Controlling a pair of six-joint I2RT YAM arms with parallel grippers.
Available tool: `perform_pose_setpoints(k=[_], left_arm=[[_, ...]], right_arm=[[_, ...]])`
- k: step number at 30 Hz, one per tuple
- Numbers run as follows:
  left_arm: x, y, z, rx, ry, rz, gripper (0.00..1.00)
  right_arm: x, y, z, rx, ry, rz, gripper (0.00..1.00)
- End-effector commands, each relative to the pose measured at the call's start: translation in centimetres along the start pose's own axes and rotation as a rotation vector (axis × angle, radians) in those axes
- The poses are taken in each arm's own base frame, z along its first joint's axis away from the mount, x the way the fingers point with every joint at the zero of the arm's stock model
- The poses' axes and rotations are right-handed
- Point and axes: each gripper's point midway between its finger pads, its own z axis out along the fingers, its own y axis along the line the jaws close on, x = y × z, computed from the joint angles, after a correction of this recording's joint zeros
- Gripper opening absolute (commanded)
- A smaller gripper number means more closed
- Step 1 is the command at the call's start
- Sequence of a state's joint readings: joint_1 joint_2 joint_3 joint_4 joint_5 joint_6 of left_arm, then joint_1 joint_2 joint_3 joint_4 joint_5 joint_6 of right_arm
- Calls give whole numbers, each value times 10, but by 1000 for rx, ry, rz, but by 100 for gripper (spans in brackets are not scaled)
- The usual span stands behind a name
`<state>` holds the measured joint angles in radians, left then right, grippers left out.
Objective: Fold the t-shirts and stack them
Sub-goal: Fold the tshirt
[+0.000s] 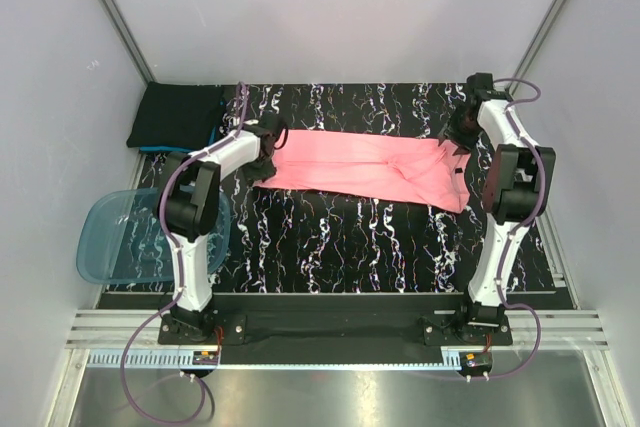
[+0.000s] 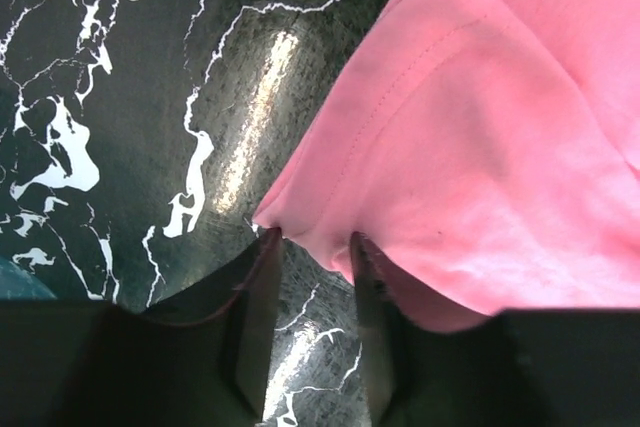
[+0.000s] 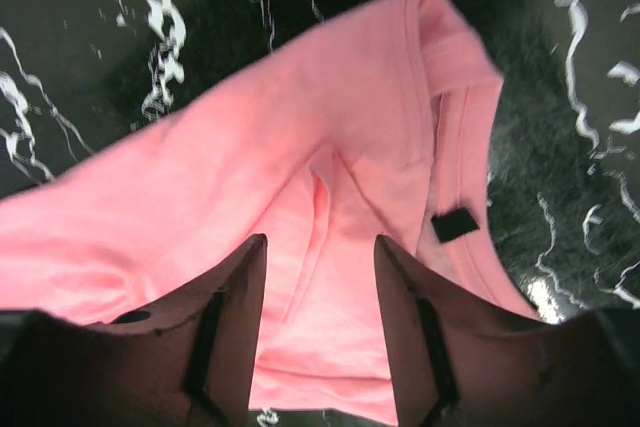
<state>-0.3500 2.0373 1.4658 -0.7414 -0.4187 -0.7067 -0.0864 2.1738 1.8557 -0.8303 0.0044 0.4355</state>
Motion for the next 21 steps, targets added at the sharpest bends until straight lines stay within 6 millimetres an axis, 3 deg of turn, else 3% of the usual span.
perform_pose_setpoints(k=[1,2,4,6,9,10,14,21], left_arm=[[-34,-20,-43,149,-64,-56,41],[-42,-23,-55,188,-88,-63,41],[-48,-31,-70,257,-105,-67,42],[-53,-35,-88,319,-126,-48,45],[-51,-38,-102,394,-130,26,54],[-55,-39,-115,434,-157,35,56],[-50,-34,-131,497,-187,92,65],[-39,-29,-142,565,-206,102,67]], right_arm=[[4,16,-43,-103,-19,110,56],[18,14,-36,-113,10,141,57],[29,22,-43,-162,33,234,56],[49,17,-32,-144,47,278,56],[59,16,-28,-150,30,340,56],[60,19,-30,-165,25,365,56],[71,29,-24,-211,35,418,55],[83,45,-12,-233,41,455,53]])
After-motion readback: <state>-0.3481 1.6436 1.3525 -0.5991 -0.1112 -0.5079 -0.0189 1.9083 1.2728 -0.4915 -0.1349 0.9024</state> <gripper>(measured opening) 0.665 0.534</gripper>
